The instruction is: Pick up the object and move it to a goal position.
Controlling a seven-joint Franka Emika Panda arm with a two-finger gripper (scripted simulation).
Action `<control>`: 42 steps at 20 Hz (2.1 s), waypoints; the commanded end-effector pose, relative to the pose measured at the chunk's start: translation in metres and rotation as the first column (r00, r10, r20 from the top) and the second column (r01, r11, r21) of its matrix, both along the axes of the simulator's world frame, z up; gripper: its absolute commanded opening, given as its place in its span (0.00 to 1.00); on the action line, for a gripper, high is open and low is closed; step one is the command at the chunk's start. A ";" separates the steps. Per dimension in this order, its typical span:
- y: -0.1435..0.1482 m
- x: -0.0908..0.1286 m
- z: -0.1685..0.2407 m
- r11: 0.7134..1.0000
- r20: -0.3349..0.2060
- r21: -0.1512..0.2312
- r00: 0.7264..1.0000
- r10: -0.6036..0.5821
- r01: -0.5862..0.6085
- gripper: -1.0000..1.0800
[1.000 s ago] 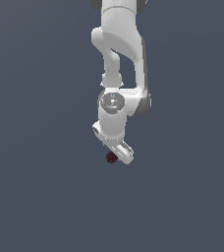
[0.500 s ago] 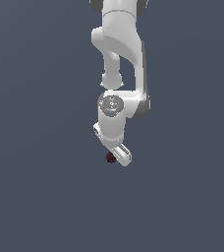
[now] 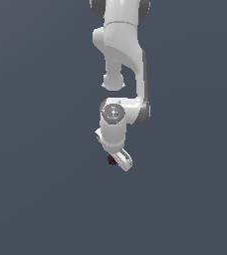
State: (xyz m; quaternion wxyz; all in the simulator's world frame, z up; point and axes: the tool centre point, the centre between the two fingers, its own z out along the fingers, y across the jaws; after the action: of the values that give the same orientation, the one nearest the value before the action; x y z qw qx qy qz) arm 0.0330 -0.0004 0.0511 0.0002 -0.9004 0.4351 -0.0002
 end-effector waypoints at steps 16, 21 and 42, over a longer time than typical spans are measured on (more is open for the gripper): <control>0.000 0.001 -0.023 1.000 -0.001 0.000 1.000 -0.002 0.002 0.00; 0.000 0.000 -0.021 1.000 -0.001 0.000 1.000 -0.001 0.001 0.00; -0.020 -0.046 0.106 1.000 -0.001 0.002 1.000 -0.002 0.002 0.00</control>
State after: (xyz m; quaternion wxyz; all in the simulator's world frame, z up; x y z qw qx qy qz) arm -0.0075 -0.0178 0.1423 0.0006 -0.8999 0.4362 0.0011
